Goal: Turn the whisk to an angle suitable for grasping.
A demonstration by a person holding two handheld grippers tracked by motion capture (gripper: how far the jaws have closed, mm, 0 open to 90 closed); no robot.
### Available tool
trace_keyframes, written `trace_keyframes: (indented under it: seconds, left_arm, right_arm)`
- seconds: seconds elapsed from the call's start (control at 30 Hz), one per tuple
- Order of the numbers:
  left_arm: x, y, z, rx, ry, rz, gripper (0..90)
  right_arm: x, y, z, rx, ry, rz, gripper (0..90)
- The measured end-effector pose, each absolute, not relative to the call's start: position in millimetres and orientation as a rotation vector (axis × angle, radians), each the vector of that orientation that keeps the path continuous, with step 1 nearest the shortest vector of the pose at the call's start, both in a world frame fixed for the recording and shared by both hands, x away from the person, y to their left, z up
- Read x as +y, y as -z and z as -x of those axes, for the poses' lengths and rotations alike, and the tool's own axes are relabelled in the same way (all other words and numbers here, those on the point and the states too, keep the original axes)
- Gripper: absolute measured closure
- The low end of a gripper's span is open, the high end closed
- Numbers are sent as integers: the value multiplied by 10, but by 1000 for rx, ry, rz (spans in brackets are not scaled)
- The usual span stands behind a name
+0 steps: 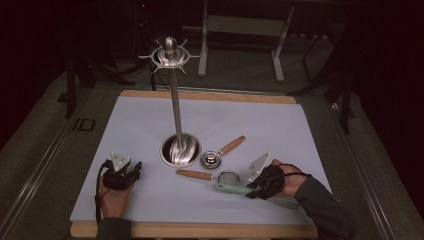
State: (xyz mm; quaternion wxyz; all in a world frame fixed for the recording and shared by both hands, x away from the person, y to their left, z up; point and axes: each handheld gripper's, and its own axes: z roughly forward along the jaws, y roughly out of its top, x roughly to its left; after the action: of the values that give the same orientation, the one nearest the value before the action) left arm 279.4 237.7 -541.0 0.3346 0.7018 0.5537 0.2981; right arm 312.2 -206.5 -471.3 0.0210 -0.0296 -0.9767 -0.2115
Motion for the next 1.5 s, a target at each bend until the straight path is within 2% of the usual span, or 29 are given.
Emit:
trace_keyframes:
  seconds: [0.4,1.5]
  left_arm:
    - [2374,5410,-2792,1441,-783,-1832,569]
    - [2410,5399,-2750,1412,-779,-1782,618]
  right_arm:
    - [-2150,4513,-3171,-3035,915,197,692]
    - [-2025,4246,-3301,-3087,1143,298,693]
